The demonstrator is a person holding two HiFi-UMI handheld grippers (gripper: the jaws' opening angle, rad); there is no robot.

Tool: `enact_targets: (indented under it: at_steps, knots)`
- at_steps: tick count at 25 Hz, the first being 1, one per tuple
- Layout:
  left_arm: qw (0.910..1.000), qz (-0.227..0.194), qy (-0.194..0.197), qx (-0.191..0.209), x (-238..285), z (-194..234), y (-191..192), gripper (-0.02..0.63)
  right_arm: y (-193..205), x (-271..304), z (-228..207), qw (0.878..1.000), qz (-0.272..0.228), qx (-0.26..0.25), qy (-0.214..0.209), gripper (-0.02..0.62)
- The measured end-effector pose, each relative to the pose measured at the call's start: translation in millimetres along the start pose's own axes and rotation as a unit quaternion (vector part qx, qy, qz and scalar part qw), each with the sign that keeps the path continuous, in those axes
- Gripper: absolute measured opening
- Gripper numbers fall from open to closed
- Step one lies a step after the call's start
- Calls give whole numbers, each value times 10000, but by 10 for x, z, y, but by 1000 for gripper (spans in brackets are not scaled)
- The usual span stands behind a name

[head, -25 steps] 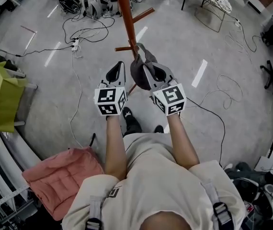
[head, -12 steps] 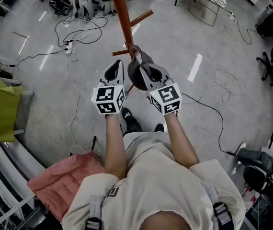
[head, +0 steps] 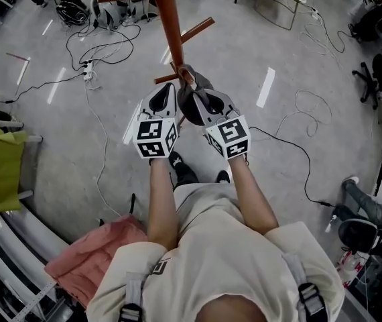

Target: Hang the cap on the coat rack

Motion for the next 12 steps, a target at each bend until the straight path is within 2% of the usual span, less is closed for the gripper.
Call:
enact_targets:
  at_steps: [12]
  knots:
    - [9999, 82, 77, -102, 110, 281, -24, 8, 66, 233, 12, 9996, 139, 141, 181, 9]
Point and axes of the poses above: the fingertips, and each gripper's own axes: x forward along the fingers, z to its left, y out of its underside, the point moved 10 cm from there along -x, backward along the fingers, and after that the axes turned 1 degree about x, right-handed, at the moved point
